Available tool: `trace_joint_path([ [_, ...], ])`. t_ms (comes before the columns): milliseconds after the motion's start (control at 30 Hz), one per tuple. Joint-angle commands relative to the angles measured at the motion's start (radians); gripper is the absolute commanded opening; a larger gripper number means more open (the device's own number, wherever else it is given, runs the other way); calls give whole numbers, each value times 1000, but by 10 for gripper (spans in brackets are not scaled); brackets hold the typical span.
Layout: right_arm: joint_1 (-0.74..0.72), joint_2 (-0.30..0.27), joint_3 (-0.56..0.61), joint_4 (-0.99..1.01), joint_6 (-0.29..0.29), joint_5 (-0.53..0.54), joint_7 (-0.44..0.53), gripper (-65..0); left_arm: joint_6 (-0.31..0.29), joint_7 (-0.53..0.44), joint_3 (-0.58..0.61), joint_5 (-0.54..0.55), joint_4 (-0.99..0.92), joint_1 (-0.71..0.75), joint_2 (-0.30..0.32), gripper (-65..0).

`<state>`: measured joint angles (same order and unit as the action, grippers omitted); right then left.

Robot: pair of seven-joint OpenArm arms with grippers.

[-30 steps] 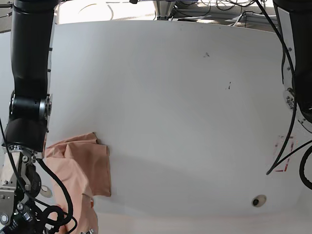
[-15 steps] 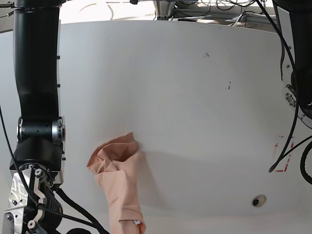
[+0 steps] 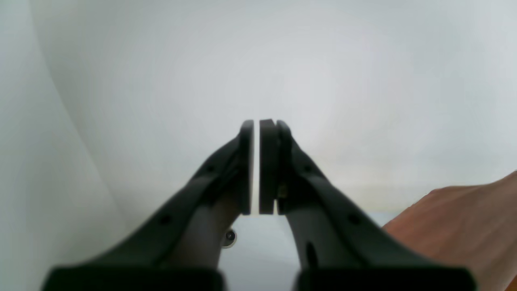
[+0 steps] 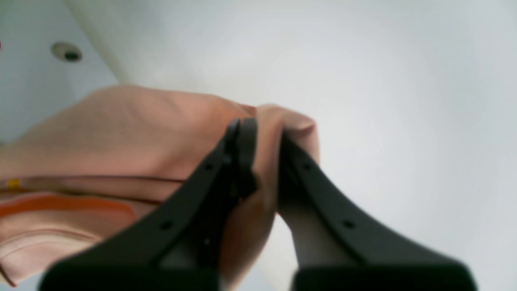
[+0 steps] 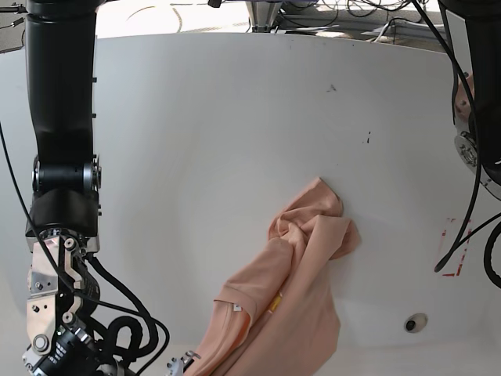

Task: Fold the T-shirt properly
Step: 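Lay the shirt down with the right gripper, left gripper released, then move the left gripper to the shirt edge and grasp it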

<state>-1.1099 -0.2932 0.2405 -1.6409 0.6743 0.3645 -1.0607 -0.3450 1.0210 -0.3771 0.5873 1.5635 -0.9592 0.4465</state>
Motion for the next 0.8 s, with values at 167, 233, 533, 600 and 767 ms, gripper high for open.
trace_joint_path([
  [167,302,-36,-148,-158,-6,0,30,-648,-4,-23,-10,12,55,88,10,-644],
  [233,382,-39,-171,-186,-6,0,30,-648,-4,-21,-30,12,76,142,7,-644],
  [533,610,-37,-241,-247,-6,0,33,-648,-4,-21,-73,12,87,420,-25,-513],
  [600,633,-37,-257,-247,-6,0,35,-648,-1,-23,-75,10,84,472,-44,-419],
  [767,683,-37,-290,-247,-6,1,64,-648,-1,-28,-86,10,30,572,-108,-268],
])
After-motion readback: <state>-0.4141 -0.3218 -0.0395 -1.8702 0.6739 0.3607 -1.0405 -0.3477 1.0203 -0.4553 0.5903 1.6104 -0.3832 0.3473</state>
